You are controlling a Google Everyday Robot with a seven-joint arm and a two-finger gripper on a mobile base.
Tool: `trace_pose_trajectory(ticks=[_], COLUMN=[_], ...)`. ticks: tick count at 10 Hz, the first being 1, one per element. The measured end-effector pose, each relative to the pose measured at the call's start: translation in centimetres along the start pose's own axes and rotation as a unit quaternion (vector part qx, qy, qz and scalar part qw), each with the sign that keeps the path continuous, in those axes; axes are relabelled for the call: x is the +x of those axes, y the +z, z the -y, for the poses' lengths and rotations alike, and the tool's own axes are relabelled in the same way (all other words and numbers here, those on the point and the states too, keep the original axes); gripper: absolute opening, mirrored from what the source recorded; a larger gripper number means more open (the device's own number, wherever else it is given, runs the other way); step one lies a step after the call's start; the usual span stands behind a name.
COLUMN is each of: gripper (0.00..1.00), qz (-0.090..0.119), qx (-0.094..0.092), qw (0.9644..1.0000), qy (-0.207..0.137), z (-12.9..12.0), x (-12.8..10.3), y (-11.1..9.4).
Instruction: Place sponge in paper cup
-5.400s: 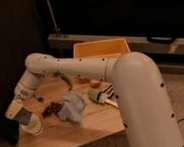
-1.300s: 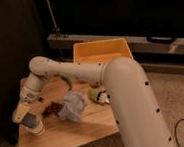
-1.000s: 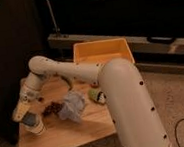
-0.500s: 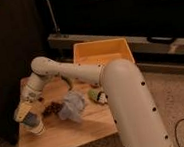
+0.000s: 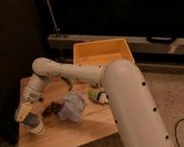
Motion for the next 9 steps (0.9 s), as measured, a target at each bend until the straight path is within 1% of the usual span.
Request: trace_pose_trajectory(ticks=[4, 7, 9], gripper=[0.8, 0.8, 0.8], qz=[0.007, 0.018, 0.018], qx=[0.009, 0.006, 0.005], qw=[0.9999, 0.9998, 0.9998], qy=[0.003, 0.003, 0.003], z=[-0.1, -0.12, -0.16], x=[0.06, -0.07, -0.02], y=[-0.4, -0.69, -0.71])
